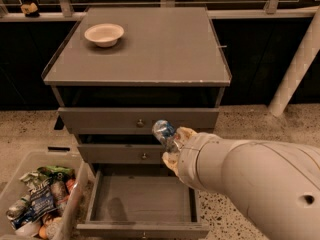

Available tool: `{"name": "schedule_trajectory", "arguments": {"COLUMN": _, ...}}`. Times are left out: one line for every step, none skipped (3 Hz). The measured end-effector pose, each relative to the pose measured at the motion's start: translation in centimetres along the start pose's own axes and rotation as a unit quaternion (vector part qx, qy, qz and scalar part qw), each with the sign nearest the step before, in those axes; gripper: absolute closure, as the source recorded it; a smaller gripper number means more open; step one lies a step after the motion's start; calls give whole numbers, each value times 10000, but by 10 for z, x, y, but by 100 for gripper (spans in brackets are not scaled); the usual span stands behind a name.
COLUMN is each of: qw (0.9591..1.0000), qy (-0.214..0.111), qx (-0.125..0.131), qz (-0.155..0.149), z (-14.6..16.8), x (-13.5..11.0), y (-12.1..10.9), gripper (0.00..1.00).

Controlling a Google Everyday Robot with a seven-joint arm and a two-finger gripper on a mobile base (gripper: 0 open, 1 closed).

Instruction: Place redbull can into bottom drawer

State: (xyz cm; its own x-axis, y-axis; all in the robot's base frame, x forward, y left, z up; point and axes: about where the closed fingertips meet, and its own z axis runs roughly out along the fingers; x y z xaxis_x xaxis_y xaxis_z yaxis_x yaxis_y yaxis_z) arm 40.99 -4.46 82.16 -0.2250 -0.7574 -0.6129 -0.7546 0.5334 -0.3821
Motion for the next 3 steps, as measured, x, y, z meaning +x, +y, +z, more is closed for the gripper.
{"name": "schedule_trajectory", "arguments": {"qw": 9998, "qy": 135, "qx": 123, "qz": 102, "z": 2, "x": 13, "y": -15, "gripper": 100}}
{"name": "schedule_trajectory", "arguments": {"qw": 9981, "qy": 450, "qx": 85, "qz": 415, "z": 18, "x": 47, "y": -51, "gripper": 100}}
{"name": "schedule_trajectory", "arguments": {"qw": 9933, "qy": 903, "qx": -21, "qz": 717, "z": 49, "x": 77, "y": -93, "gripper": 100}}
